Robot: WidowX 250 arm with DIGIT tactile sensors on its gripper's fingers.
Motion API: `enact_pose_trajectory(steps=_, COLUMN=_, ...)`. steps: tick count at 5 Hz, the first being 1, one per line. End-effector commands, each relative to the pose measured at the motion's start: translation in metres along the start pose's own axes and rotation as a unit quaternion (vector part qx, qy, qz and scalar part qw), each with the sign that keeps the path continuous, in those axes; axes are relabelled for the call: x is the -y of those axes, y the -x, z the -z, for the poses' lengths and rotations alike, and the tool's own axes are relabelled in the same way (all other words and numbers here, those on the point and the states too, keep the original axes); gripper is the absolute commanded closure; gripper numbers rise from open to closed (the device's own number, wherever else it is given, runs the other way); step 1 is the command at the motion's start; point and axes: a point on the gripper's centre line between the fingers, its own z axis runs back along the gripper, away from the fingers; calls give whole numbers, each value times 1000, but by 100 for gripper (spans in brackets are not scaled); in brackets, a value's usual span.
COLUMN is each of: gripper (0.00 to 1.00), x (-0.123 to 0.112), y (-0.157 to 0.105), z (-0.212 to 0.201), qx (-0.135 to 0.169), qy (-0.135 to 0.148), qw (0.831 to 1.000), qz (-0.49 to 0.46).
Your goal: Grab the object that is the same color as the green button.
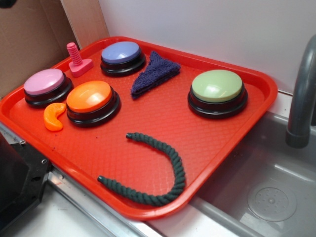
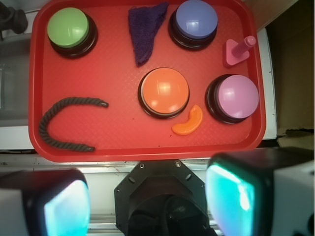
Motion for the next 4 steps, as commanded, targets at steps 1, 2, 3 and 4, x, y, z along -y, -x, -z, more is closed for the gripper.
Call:
enact_pose_trajectory(steps=1, gripper=0, x=0, y=0, z=0, qx=0, qy=0, qw=1000, qz=0)
enact_pose_trajectory(steps=2, gripper=0, x=-2, y=-17, z=6, qx=-16, qy=4, qw=1000, qz=10)
enact_pose_trajectory(steps=3, gripper=0, x=-4, y=-38, z=13, qx=-36, qy=0, qw=999, qz=19)
enact_pose_trajectory(steps=4, gripper=0, x=-10, y=-70, z=15, qx=-35, qy=3, qw=998, qz=43)
